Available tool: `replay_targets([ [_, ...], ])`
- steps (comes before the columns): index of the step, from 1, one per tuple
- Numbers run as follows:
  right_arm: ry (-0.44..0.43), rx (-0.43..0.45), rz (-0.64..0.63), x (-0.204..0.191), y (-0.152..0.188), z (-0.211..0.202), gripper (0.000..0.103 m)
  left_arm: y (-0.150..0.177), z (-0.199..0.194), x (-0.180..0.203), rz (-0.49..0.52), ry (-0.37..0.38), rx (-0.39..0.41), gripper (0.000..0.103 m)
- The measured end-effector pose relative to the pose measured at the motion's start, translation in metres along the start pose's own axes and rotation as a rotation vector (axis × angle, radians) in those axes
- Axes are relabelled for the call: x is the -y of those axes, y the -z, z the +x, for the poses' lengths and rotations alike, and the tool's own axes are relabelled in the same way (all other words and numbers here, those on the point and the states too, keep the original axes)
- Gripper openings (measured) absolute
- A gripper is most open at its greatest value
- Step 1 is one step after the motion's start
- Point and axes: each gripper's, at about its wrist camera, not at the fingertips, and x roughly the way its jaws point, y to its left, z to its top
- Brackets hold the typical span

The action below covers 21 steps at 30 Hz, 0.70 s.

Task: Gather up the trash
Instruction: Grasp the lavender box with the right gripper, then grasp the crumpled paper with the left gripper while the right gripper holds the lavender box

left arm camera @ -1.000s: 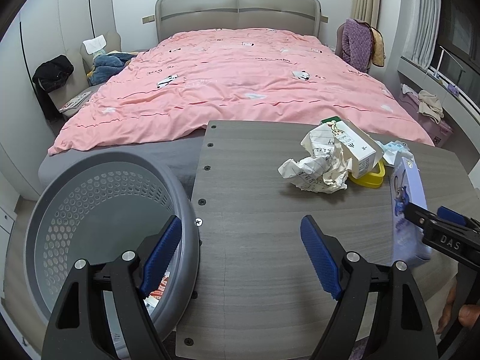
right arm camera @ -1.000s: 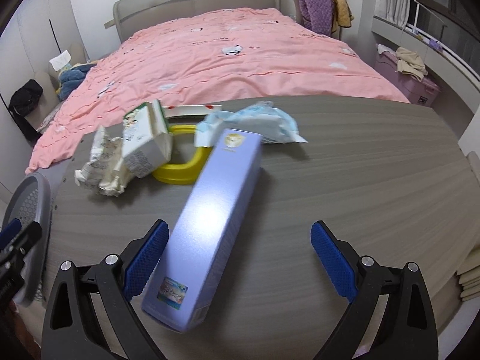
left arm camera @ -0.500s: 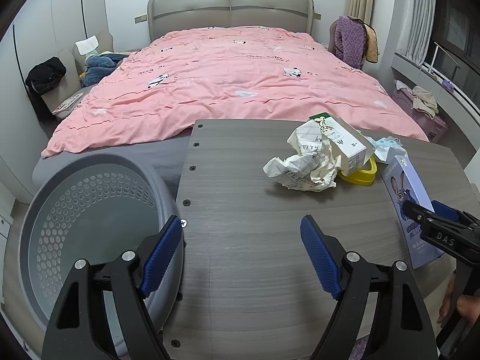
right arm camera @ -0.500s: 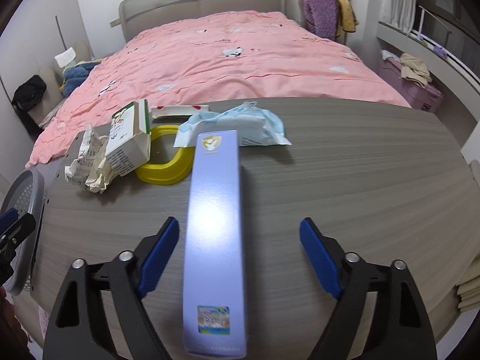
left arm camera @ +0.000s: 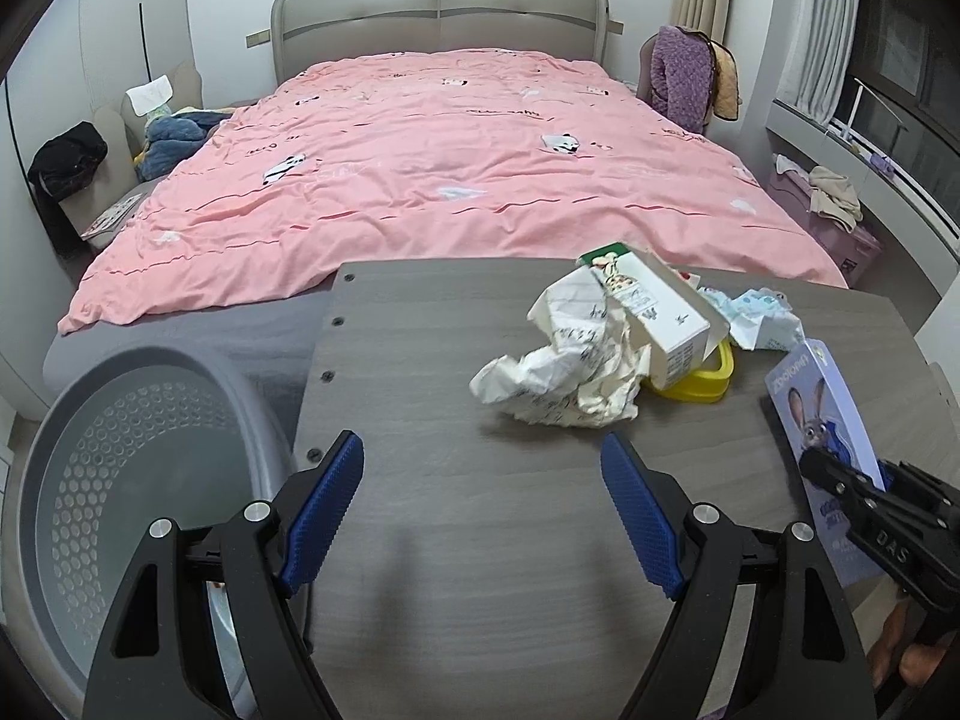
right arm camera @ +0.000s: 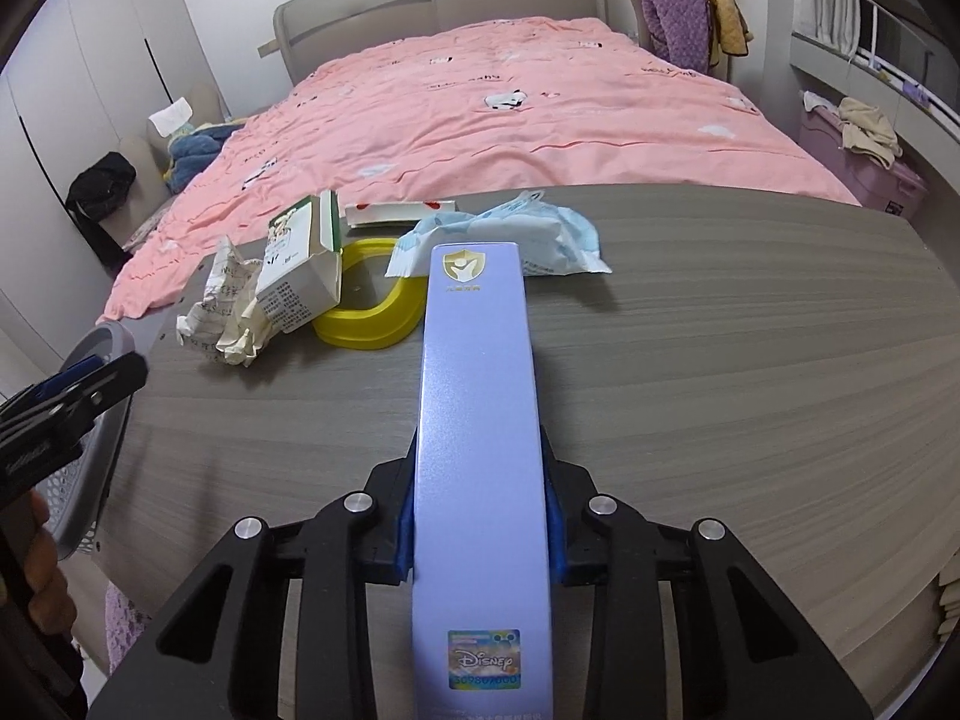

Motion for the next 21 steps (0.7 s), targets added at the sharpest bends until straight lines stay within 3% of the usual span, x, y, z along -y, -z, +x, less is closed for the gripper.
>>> replay_targets([
  [10, -0.015, 0.028, 0.056, 0.026, -0.001, -0.015, 0.031, -0.03, 0.033, 0.016, 0.011, 0.078, -0.027, 0.078],
  [21, -0.039, 0.034, 0.08, 0.04, -0.002, -0.015, 0.031, -0.042, 0.062, 0.016, 0.003, 0.127, -0.034, 0.077],
])
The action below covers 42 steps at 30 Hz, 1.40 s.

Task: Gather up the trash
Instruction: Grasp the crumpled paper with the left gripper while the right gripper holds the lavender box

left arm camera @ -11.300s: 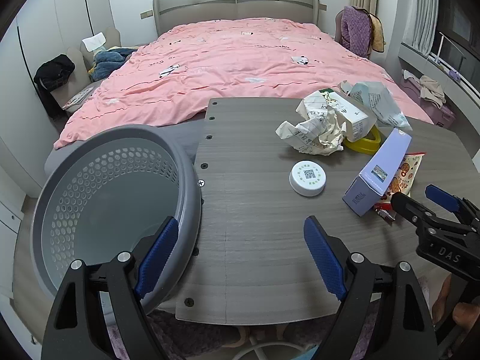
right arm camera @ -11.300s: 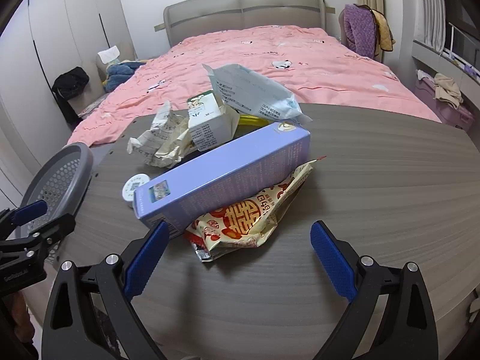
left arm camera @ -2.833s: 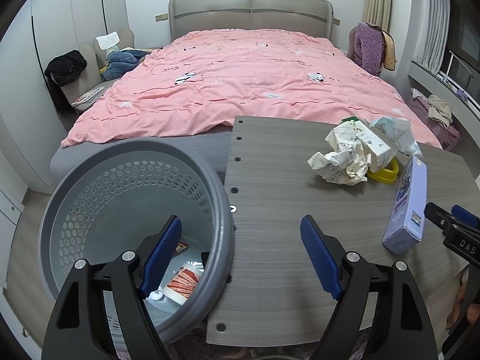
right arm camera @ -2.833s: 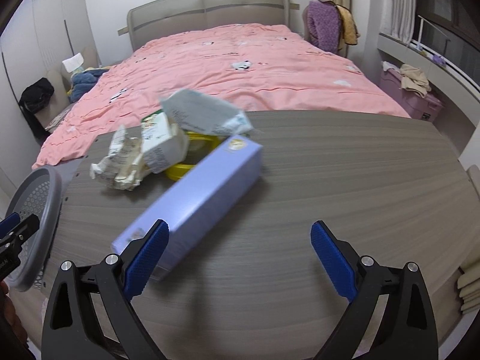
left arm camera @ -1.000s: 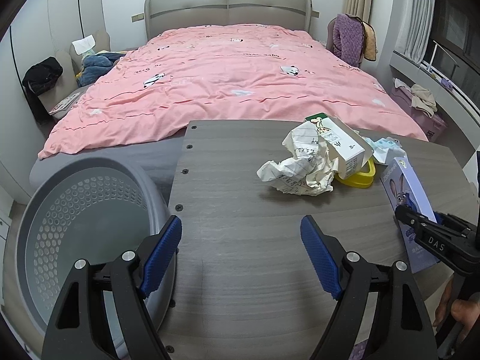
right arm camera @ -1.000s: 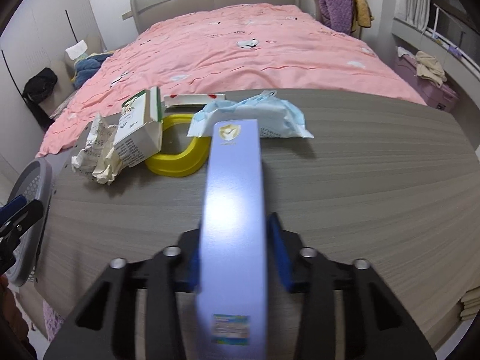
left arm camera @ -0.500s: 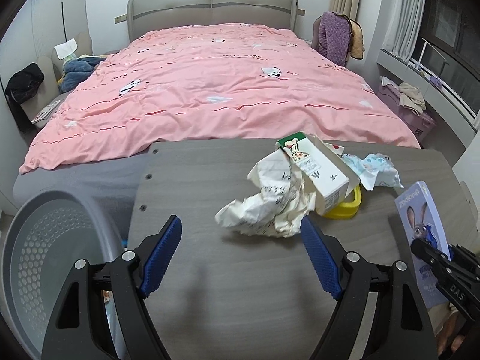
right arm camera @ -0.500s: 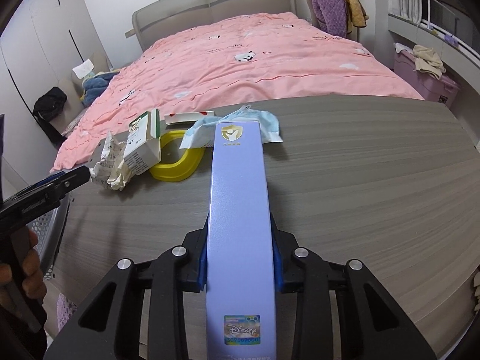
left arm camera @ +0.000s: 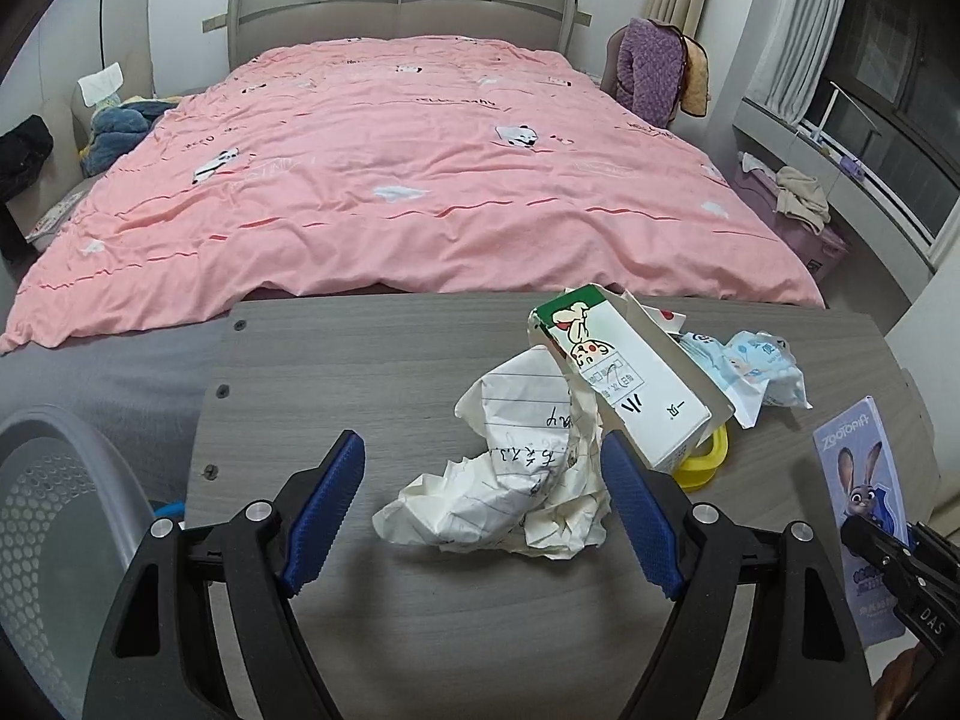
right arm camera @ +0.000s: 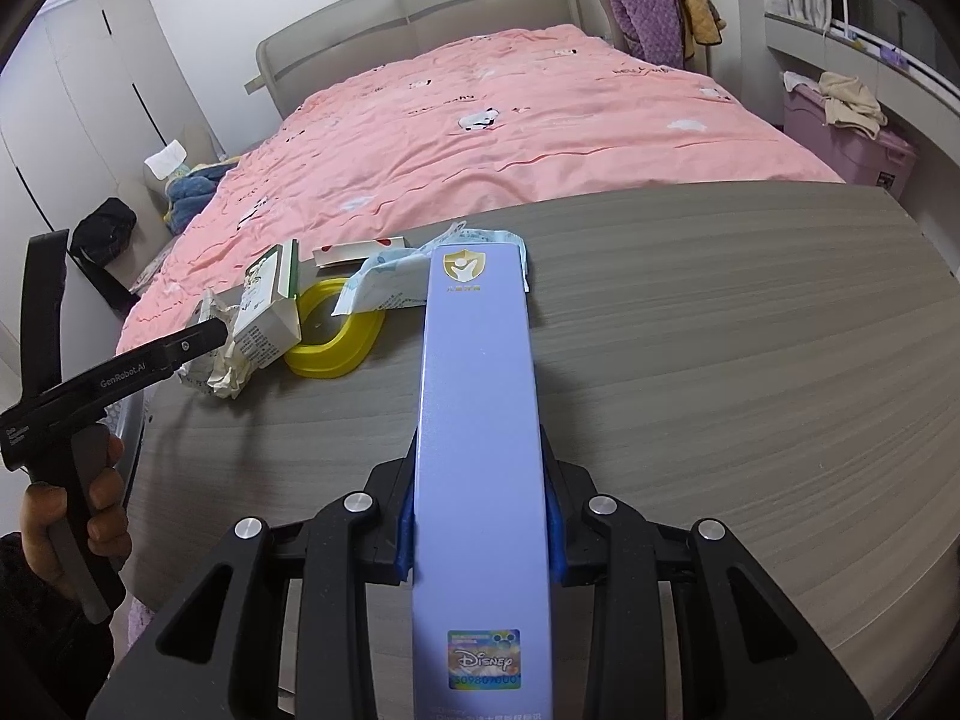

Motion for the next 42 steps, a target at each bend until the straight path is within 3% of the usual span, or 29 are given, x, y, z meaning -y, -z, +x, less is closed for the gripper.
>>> replay_targets([
  [3, 0.0, 0.001, 0.005, 0.003, 0.0, 0.001, 0.031, 0.0, 0.003, 0.0, 0.002, 0.016, -0.002, 0.071],
  [5, -0.002, 0.001, 0.008, 0.004, 0.0, 0.001, 0.031, 0.0, 0.005, 0.0, 0.005, 0.036, -0.009, 0.055],
  [10, -0.006, 0.002, 0.008, 0.004, 0.001, 0.0, 0.031, 0.001, 0.003, 0.0, 0.001, 0.08, -0.011, 0.037],
  [17, -0.006, 0.007, 0.001, 0.002, 0.002, -0.002, 0.031, 0.008, -0.009, -0.006, -0.028, 0.102, -0.01, 0.034],
  [21, -0.005, 0.01, -0.008, -0.002, 0.003, -0.005, 0.031, 0.012, -0.028, -0.005, -0.017, 0.049, 0.022, 0.034],
  [25, -0.008, 0.012, -0.017, -0.008, 0.003, -0.006, 0.031, 0.017, -0.046, 0.003, 0.071, -0.074, 0.039, 0.033],
  [29, -0.022, 0.017, -0.034, -0.016, 0.004, -0.01, 0.031, 0.027, -0.052, 0.004, 0.108, -0.069, -0.004, 0.033],
  [31, -0.026, 0.019, -0.043, -0.019, 0.005, -0.011, 0.031, 0.035, -0.051, 0.012, 0.173, -0.071, -0.043, 0.033],
  [34, -0.039, 0.018, -0.051, -0.025, 0.008, -0.013, 0.031, 0.042, -0.059, 0.02, 0.267, -0.109, -0.038, 0.033],
  [42, -0.17, 0.014, -0.108, -0.055, 0.015, -0.021, 0.031, 0.05, -0.071, 0.026, 0.318, -0.045, -0.067, 0.033],
])
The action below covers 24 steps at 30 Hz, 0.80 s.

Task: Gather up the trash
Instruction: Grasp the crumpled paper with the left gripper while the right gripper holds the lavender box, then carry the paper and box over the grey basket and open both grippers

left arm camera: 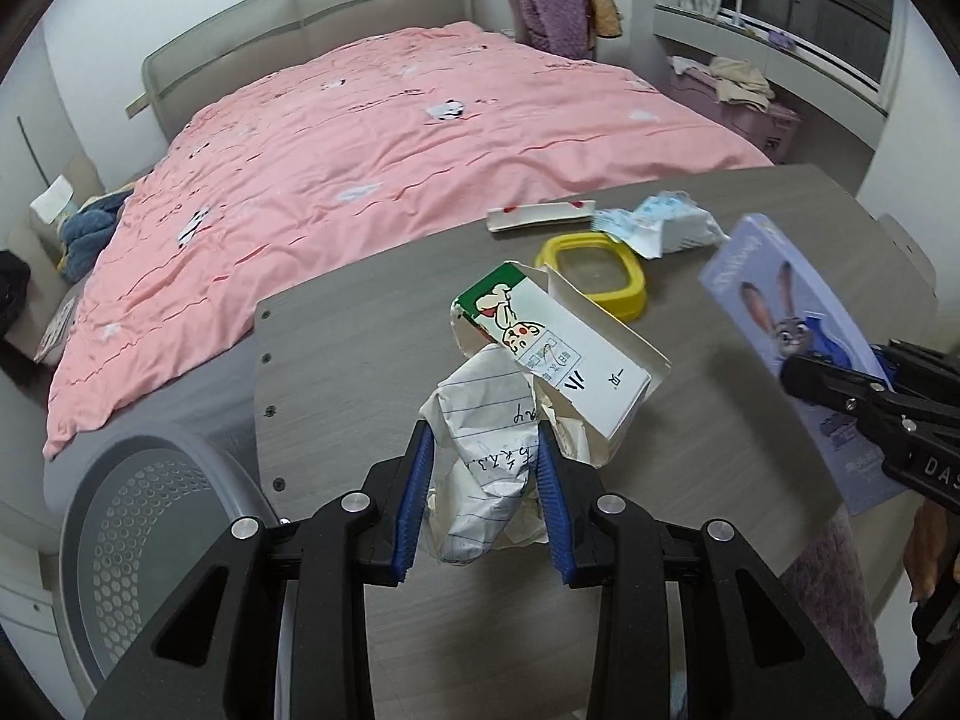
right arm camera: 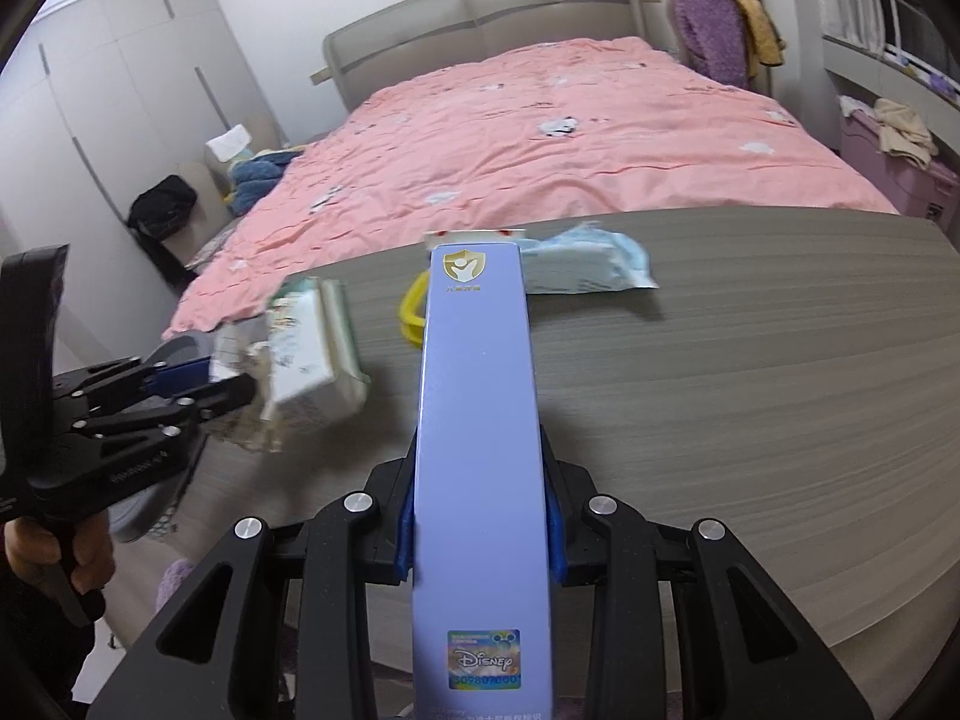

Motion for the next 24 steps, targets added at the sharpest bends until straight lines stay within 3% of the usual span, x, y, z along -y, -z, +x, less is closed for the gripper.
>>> replay_targets([
  [9, -0.139, -0.043, -0.096, -0.045, 0.009, 0.009, 0.031, 0.005, 0.001, 0.0, -0.008, 0.035, 0.001, 0.033],
  [16, -0.065, -0.065, -0.076, -0.041, 0.012, 0.022, 0.031, 0.01, -0.018, -0.005, -0.027, 0.077, 0.042, 0.033],
  [24, -0.038, -0.056, -0.074, -0.038, 0.013, 0.022, 0.031, 0.021, -0.032, -0.02, -0.086, 0.054, 0.068, 0.033],
])
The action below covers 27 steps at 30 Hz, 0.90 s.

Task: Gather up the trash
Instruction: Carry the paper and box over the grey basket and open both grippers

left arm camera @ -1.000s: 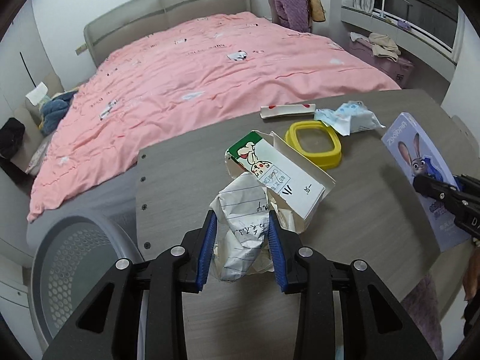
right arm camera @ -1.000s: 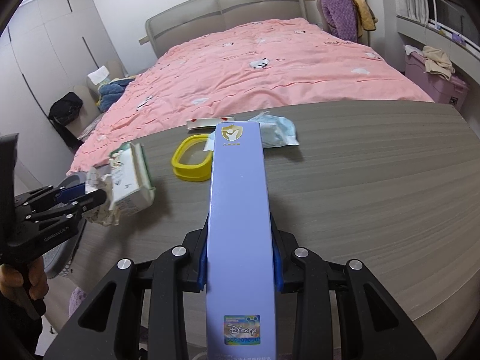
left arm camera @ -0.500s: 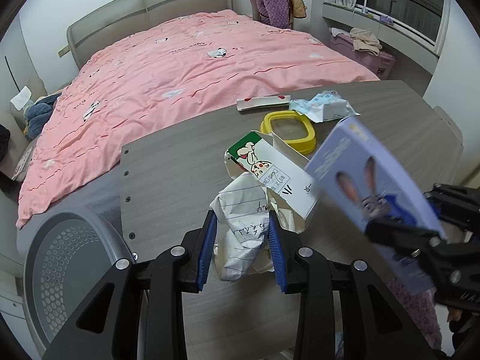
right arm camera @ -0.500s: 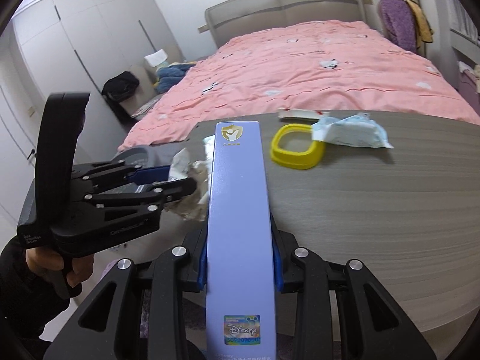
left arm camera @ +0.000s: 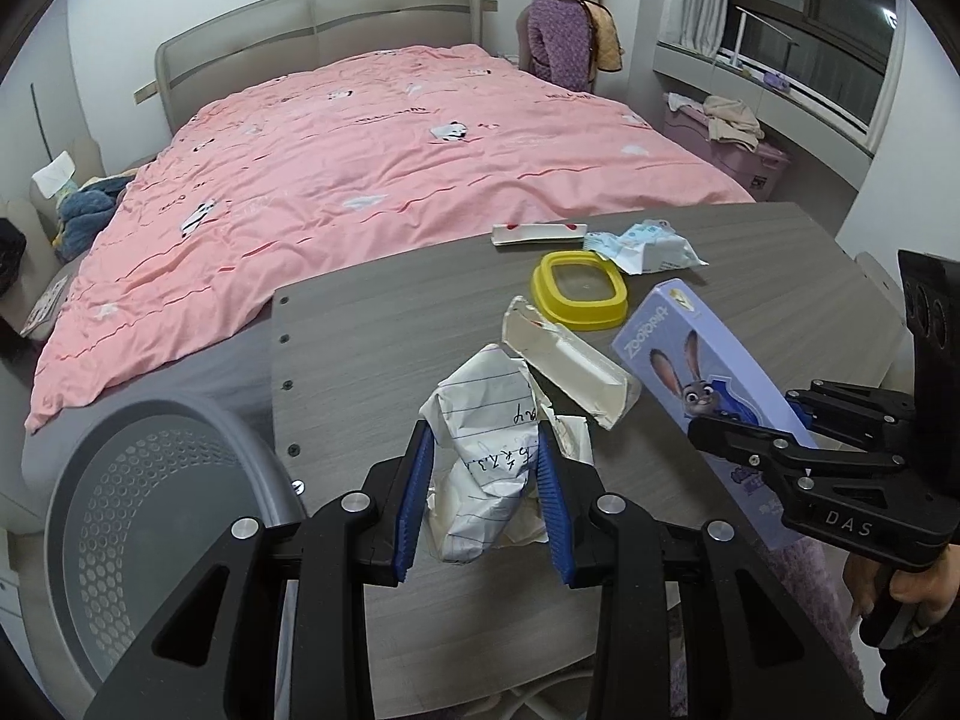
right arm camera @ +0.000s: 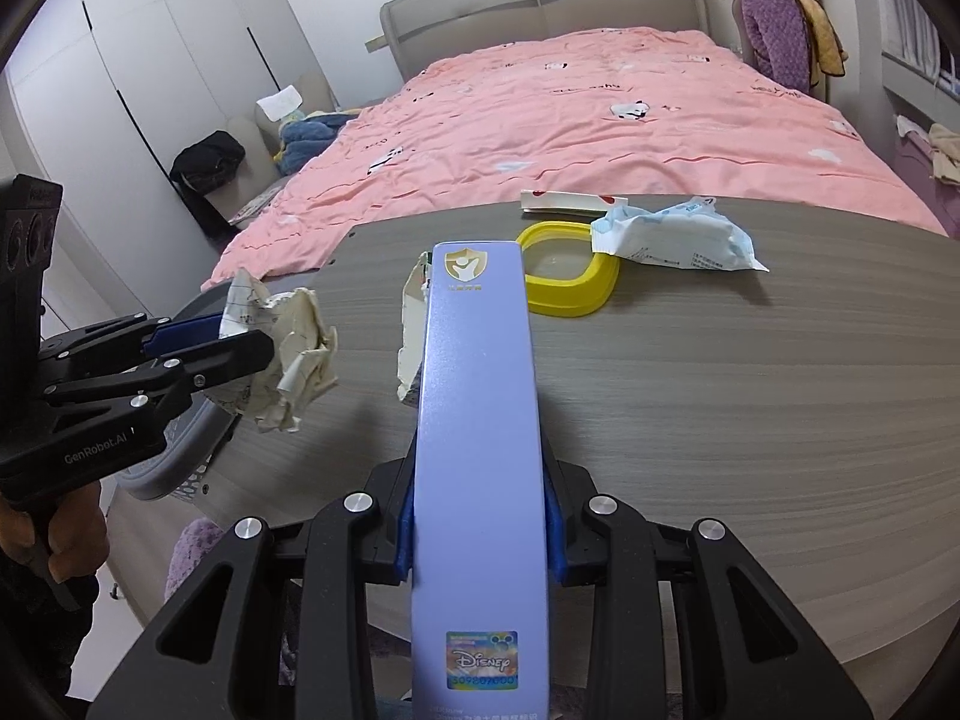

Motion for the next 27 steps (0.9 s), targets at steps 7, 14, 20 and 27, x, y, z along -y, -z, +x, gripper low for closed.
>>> replay_targets([
  [7, 0.005, 0.028, -0.029, -0.014, -0.003, -0.011, 0.031, 0.008, -0.016, -0.017, -0.067, -0.031, 0.047, 0.033],
  [14, -0.021, 0.055, -0.077, -0.043, -0.012, -0.015, 0.031, 0.019, -0.043, -0.043, -0.15, -0.088, 0.125, 0.033],
  [20, -0.077, 0.064, -0.143, -0.081, -0.025, -0.004, 0.031, 0.035, -0.065, -0.076, -0.221, -0.162, 0.165, 0.033],
  [27, -0.17, 0.047, -0.222, -0.14, -0.041, 0.024, 0.031, 0.059, -0.079, -0.12, -0.311, -0.295, 0.172, 0.033],
])
